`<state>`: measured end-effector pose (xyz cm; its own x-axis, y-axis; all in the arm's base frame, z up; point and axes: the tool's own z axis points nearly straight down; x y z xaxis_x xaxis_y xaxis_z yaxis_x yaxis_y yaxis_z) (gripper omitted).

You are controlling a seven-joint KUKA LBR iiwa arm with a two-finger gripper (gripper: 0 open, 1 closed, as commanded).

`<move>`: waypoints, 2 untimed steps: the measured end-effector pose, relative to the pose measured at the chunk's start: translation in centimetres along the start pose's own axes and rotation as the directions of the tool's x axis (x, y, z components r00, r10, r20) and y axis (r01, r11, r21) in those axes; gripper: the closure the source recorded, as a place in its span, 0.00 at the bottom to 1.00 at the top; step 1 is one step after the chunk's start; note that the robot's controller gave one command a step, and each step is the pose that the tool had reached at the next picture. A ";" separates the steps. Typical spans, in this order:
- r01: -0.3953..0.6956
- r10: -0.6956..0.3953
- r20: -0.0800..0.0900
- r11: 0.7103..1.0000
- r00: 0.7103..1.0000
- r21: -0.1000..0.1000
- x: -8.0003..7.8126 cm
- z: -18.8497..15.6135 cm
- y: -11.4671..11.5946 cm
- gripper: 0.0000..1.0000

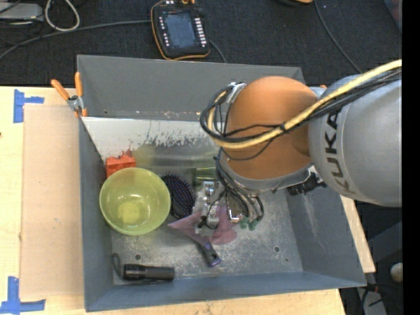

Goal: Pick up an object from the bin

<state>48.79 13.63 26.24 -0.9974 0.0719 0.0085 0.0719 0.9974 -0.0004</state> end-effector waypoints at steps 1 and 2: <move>0.002 -0.002 0.002 1.000 1.000 0.000 -1.3 3.9 2.0 1.00; 0.245 -0.245 0.000 0.970 0.970 0.001 0.7 6.2 3.2 1.00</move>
Offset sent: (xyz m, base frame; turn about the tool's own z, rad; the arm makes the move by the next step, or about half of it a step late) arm -0.0044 0.0320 -0.0605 -0.2517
